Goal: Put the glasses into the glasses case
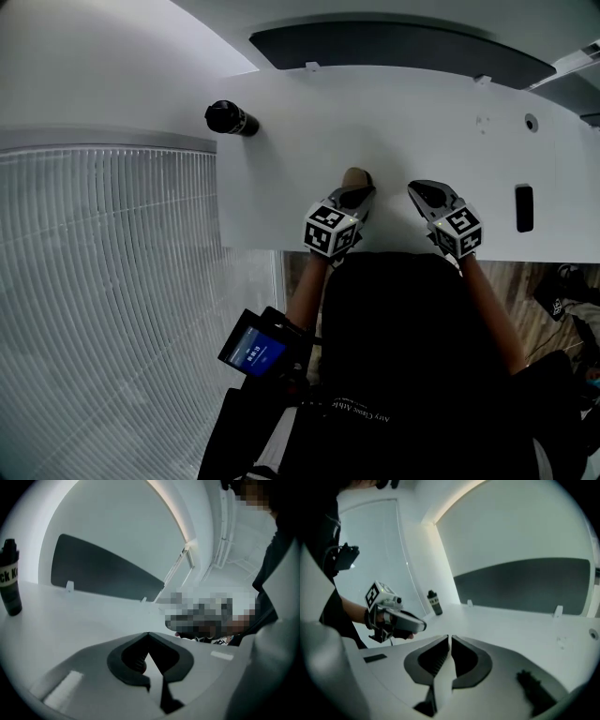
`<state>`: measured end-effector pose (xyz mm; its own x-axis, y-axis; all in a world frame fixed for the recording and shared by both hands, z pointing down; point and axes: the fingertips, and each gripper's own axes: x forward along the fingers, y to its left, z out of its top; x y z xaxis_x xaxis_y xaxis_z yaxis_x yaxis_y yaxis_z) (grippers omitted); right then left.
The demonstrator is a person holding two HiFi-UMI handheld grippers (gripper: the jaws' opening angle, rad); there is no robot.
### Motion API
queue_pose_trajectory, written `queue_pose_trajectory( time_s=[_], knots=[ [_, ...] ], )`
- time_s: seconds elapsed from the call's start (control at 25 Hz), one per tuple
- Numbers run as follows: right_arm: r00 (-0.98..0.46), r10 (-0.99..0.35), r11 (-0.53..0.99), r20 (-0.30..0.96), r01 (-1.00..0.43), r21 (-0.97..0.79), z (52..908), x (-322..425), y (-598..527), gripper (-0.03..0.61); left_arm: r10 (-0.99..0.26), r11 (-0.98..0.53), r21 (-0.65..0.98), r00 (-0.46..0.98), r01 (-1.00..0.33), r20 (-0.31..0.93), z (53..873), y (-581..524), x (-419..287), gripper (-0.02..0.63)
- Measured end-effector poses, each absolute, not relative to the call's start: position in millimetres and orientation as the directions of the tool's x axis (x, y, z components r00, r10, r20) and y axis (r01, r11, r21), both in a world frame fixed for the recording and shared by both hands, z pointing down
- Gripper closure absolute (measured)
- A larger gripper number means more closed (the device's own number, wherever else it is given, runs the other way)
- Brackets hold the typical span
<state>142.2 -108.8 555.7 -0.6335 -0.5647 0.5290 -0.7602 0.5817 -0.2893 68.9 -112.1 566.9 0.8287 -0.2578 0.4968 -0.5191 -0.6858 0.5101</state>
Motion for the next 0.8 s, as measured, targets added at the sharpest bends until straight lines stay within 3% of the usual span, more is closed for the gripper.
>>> queue_pose_trajectory(
  time_s=[0.16,0.28,0.8],
  knots=[
    [-0.585,-0.712,0.523,0.387,-0.811,-0.264,504.2,173.9,-113.2,0.569,-0.366,-0.756,0.412,0.850,-0.509,0.379,521.9,-129.5,78.0,0.606],
    [-0.581,-0.700,0.543,0.415,-0.811,-0.217,514.5,181.3,-100.2,0.571,-0.425,-0.763,0.362,0.838,-0.535,0.342,512.6,-136.7,85.6,0.606],
    [-0.603,-0.696,0.563,0.390,-0.795,-0.226,525.4,178.3,-71.5,0.571,-0.303,-0.802,0.362,0.846,-0.475,0.439,558.4,-91.7,112.1,0.606]
  ],
)
